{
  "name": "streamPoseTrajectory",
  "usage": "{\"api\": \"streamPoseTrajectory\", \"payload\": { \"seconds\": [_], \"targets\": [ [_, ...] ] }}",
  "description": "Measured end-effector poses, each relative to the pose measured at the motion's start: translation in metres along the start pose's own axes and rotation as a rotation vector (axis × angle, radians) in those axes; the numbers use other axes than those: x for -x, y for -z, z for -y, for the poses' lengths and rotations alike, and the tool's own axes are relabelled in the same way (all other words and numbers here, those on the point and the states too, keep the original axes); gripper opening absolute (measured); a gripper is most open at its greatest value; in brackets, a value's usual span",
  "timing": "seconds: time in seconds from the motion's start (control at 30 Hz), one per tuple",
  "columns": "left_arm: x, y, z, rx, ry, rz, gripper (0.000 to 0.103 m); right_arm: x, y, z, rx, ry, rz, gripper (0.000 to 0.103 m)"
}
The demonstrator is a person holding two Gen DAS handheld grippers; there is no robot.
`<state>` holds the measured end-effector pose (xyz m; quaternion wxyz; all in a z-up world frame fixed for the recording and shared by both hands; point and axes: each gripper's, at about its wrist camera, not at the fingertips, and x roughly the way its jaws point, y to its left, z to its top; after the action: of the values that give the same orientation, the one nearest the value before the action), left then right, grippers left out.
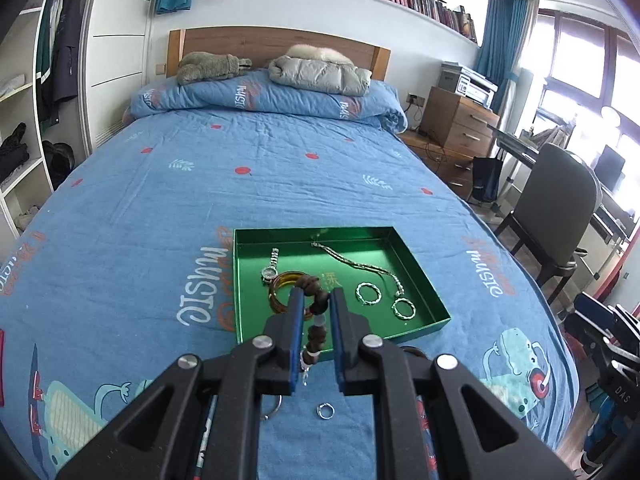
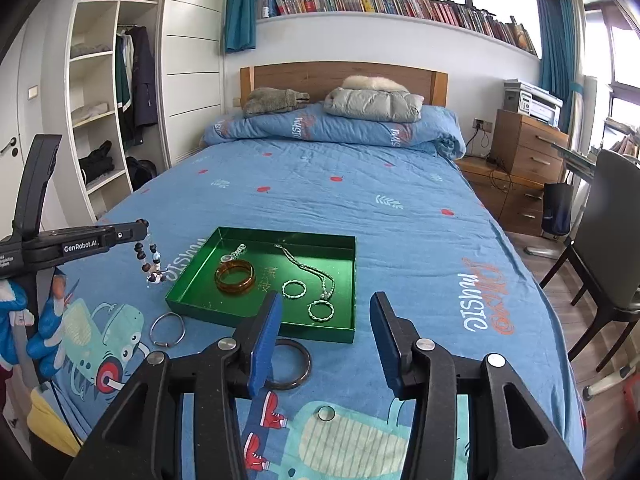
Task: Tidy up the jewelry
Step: 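Lower the beaded bracelet into the tray and open the left tool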
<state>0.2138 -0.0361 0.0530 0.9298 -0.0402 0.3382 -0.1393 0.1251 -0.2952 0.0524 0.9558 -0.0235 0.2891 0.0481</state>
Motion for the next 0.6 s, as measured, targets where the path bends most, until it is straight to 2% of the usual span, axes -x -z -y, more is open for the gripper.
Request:
{"api": "streamPoseTrajectory", "payload": {
  "seconds": [0.1,0.23,0.47,0.6],
  "targets": [
    [-0.004,-0.005,-0.005,0.005,-0.001,0.006,0.013,0.001,0.003,-0.001,0.000,-0.008,0.005,0.045],
    [-0.035,-0.005,-0.009,0.010,0.000,-0.023,0.013,-0.015,0.009,0.008,-0.021,-0.012,-0.004,0.045],
    [-0.118,0.017,-0.020,0.039,-0.015,-0.140,0.013,-0.062,0.026,0.040,-0.090,0.001,-0.060,0.045],
    [-0.153,0.036,-0.028,0.054,-0.033,-0.209,0.013,-0.084,0.038,0.055,-0.119,0.019,-0.099,0.045]
  ]
}}
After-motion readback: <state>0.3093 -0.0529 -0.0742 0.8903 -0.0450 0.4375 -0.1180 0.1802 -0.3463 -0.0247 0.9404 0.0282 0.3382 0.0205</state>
